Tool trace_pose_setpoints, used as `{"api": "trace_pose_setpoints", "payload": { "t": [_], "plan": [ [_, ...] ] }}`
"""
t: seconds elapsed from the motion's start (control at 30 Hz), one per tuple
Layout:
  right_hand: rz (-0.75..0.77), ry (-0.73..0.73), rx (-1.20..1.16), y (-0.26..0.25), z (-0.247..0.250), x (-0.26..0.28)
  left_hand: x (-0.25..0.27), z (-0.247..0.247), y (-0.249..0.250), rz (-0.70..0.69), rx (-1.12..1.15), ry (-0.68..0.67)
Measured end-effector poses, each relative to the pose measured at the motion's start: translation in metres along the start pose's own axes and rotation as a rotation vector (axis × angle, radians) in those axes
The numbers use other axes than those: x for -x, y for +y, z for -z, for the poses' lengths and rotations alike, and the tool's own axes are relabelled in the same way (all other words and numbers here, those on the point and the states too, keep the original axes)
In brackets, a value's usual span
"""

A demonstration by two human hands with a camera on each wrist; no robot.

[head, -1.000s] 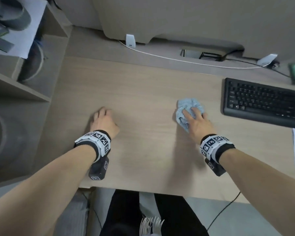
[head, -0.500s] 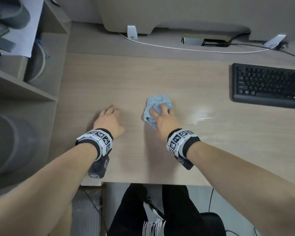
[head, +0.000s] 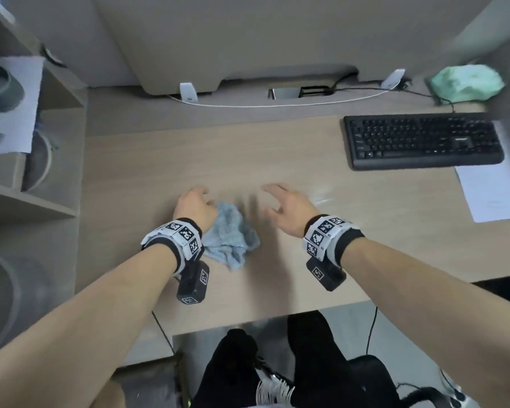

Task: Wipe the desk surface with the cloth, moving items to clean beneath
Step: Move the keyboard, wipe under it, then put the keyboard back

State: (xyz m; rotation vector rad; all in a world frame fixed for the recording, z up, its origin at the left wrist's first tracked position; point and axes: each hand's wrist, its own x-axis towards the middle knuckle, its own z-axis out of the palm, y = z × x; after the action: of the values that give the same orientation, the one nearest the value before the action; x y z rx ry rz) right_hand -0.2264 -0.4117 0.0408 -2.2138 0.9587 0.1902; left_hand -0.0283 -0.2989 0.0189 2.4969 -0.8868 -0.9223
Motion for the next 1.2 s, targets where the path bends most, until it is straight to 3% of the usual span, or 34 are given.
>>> {"api": "trace_pose_setpoints", "payload": {
  "t": [0.3,0.53,0.67,0.93,1.2],
  "plan": [
    [-0.499,0.362,-0.155,0.199,0.157,0.021,-0.044,-0.084,0.187,0.051,0.223,-0.234],
    [-0.756,0.595,-0.265,0.374,0.264,0.02,-0.081,-0.163,0.31,0.183,0.342,-0.203],
    [-0.818,0.584,-0.23,0.444,0.292,0.006,-0.108,-0.188,0.348,0.206,0.246,-0.141],
    [-0.912,0.462,-0.155,0.512,0.309,-0.021,-0.13,-0.216,0.384,0.331,0.235,-0.063],
    [-0.947,0.482,-0.15,0.504,0.314,-0.032,-0.132,-0.213,0.381,0.307,0.265,0.001]
  ]
}}
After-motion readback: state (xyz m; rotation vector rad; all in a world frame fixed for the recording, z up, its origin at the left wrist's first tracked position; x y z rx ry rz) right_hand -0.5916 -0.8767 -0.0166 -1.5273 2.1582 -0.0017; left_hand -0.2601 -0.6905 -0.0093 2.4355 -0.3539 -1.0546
